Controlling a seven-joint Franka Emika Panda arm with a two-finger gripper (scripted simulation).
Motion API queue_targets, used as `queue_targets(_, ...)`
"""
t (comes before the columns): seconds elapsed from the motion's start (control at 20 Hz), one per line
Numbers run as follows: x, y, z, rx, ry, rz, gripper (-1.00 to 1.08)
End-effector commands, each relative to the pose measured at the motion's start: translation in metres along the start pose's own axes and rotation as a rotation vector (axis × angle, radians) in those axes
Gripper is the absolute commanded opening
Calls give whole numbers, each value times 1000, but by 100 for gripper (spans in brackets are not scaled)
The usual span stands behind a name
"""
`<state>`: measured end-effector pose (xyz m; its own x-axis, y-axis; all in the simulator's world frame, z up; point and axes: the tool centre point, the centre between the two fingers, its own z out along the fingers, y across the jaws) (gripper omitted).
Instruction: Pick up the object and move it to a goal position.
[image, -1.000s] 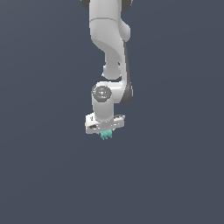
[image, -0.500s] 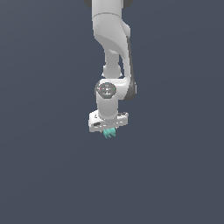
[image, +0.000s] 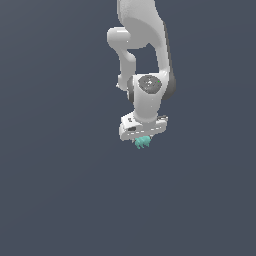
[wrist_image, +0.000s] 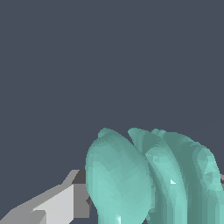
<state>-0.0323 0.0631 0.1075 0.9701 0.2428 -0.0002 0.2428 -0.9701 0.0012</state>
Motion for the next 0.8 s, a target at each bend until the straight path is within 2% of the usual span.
queue_targets(0.0, 0, -27, -18, 0, 0, 0, -100)
queue_targets(0.4, 3, -106, -71, -1, 0, -1, -100)
queue_targets(0.75, 6, -142, -96, 0, 0, -1, -100)
